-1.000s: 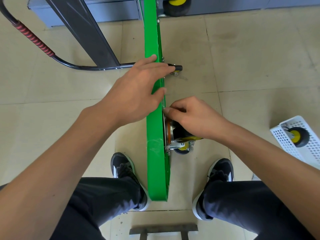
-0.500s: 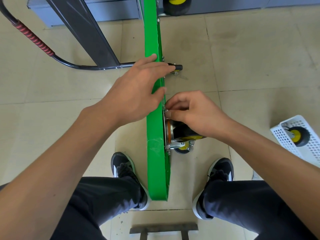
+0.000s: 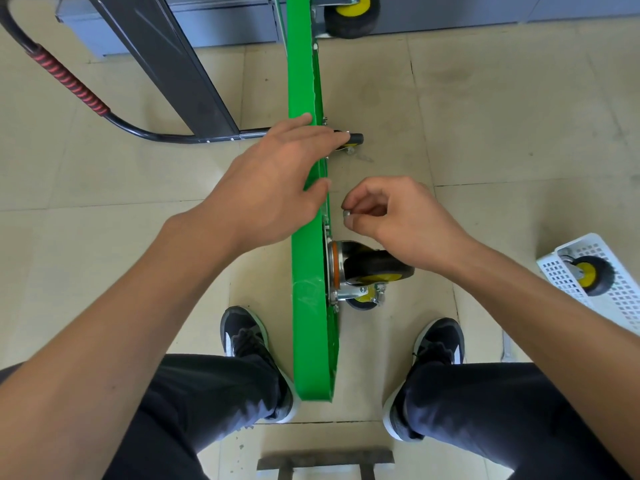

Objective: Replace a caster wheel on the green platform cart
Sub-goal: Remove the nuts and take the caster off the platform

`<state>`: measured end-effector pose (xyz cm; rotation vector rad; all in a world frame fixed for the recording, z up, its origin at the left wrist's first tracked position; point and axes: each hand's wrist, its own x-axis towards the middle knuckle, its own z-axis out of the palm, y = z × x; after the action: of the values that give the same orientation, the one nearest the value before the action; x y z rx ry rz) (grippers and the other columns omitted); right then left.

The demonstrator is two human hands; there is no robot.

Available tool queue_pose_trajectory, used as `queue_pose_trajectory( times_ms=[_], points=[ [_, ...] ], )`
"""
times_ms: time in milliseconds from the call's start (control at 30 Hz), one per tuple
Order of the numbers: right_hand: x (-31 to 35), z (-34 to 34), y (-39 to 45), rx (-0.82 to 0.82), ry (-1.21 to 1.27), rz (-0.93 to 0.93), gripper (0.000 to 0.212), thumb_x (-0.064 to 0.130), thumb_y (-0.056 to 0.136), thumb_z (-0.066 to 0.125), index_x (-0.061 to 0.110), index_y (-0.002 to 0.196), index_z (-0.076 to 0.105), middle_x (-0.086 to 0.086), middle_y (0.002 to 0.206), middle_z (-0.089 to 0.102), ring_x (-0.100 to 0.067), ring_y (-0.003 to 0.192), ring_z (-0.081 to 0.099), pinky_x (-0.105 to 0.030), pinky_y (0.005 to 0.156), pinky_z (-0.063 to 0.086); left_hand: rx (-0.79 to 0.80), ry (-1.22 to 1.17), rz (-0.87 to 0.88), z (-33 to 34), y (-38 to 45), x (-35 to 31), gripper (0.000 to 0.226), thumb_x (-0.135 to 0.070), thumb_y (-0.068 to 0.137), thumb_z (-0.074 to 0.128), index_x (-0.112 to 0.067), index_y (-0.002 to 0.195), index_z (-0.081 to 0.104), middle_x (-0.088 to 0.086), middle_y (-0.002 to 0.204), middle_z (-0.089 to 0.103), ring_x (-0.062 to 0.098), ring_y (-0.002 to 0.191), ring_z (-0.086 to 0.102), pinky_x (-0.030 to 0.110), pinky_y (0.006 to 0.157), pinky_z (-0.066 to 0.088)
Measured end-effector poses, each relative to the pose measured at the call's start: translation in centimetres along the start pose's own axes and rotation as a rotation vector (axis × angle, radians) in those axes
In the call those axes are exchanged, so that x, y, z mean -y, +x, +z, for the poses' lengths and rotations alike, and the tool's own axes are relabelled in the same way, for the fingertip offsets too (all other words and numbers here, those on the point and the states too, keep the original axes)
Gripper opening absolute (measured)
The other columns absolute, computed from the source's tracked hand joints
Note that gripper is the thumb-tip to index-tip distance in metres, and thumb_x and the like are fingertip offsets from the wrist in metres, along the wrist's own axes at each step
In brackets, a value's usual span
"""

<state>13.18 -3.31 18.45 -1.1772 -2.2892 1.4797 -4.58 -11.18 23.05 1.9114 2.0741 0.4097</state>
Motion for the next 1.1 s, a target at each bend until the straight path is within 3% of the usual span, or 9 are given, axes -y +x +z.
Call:
queue_pose_trajectory(
  times_ms=[167, 233, 367, 533, 633, 833, 1000, 1100],
  points=[
    [0.7, -2.7, 0.0, -0.081, -0.030, 0.030, 0.009, 0.019, 0.088, 0.074, 0.022, 0.097, 0.073, 0.006, 0.088, 0.074, -0.008, 0.086, 0.069, -0.025, 0.081, 0.052, -0.023, 0.031, 0.019, -0.9, 0.3, -1.6, 0.062, -0.020, 0.093, 0.064, -0.022, 0.151, 0.042, -0.002, 0.152, 0.046, 0.020, 0.144, 0.034, 0.026, 0.116, 0.020],
    [0.9, -4.5, -0.1, -0.115, -0.046, 0.038, 0.009, 0.020, 0.088, 0.075, 0.021, 0.097, 0.073, 0.006, 0.088, 0.074, -0.007, 0.083, 0.068, -0.024, 0.079, 0.050, -0.034, 0.021, 0.030, -1.1, 0.6, -2.6, 0.061, -0.022, 0.093, 0.064, -0.023, 0.150, 0.043, -0.002, 0.151, 0.047, 0.020, 0.143, 0.035, 0.031, 0.117, 0.022],
    [0.7, -8.9, -0.5, -0.180, -0.105, 0.050, 0.007, 0.022, 0.088, 0.074, 0.022, 0.095, 0.073, 0.003, 0.088, 0.075, -0.010, 0.079, 0.070, -0.024, 0.077, 0.052, -0.015, 0.041, 0.055, -0.3, 1.7, -5.0, 0.063, -0.034, 0.090, 0.055, -0.028, 0.151, 0.042, -0.006, 0.152, 0.046, 0.020, 0.146, 0.033, 0.053, 0.113, 0.034],
    [-2.5, -15.1, -2.3, -0.316, -0.132, 0.076, 0.008, 0.019, 0.085, 0.075, 0.018, 0.093, 0.074, -0.001, 0.084, 0.075, -0.016, 0.072, 0.071, -0.024, 0.064, 0.051, 0.034, -0.034, 0.168, 2.7, 5.0, -10.3, 0.064, -0.032, 0.089, 0.057, -0.026, 0.151, 0.041, -0.003, 0.151, 0.048, 0.022, 0.142, 0.037, 0.046, 0.116, 0.033],
    [-6.1, -17.5, -3.7, -0.379, -0.090, 0.127, 0.008, 0.013, 0.084, 0.076, 0.014, 0.091, 0.073, -0.003, 0.079, 0.074, -0.016, 0.065, 0.067, -0.022, 0.061, 0.050, 0.080, -0.070, 0.210, 5.3, 7.0, -13.5, 0.061, -0.026, 0.093, 0.060, -0.024, 0.151, 0.041, -0.002, 0.152, 0.047, 0.020, 0.141, 0.038, 0.037, 0.117, 0.030],
    [-15.9, -18.5, -6.7, -0.504, -0.029, 0.281, 0.005, 0.017, 0.085, 0.076, 0.017, 0.087, 0.072, -0.002, 0.079, 0.073, -0.005, 0.064, 0.064, -0.011, 0.061, 0.046, 0.270, -0.154, 0.206, 12.9, 9.7, -17.8, 0.058, -0.028, 0.096, 0.057, -0.027, 0.151, 0.040, -0.004, 0.154, 0.043, 0.017, 0.144, 0.035, 0.039, 0.116, 0.033],
    [-25.7, -16.3, -9.2, -0.525, -0.030, 0.435, 0.009, 0.021, 0.088, 0.074, 0.014, 0.093, 0.075, -0.001, 0.089, 0.075, -0.014, 0.087, 0.068, -0.027, 0.080, 0.054, 0.435, -0.188, 0.141, 19.6, 11.0, -19.1, 0.057, -0.031, 0.096, 0.055, -0.031, 0.151, 0.039, -0.006, 0.156, 0.041, 0.017, 0.146, 0.033, 0.043, 0.117, 0.032],
    [-31.2, -14.1, -10.6, -0.535, -0.063, 0.529, 0.005, 0.024, 0.087, 0.071, 0.020, 0.089, 0.074, 0.003, 0.089, 0.073, -0.015, 0.088, 0.067, -0.031, 0.079, 0.052, 0.508, -0.186, 0.108, 22.8, 11.2, -20.0, 0.057, -0.031, 0.098, 0.054, -0.033, 0.152, 0.037, -0.007, 0.156, 0.041, 0.016, 0.145, 0.034, 0.041, 0.117, 0.033]
  ],
)
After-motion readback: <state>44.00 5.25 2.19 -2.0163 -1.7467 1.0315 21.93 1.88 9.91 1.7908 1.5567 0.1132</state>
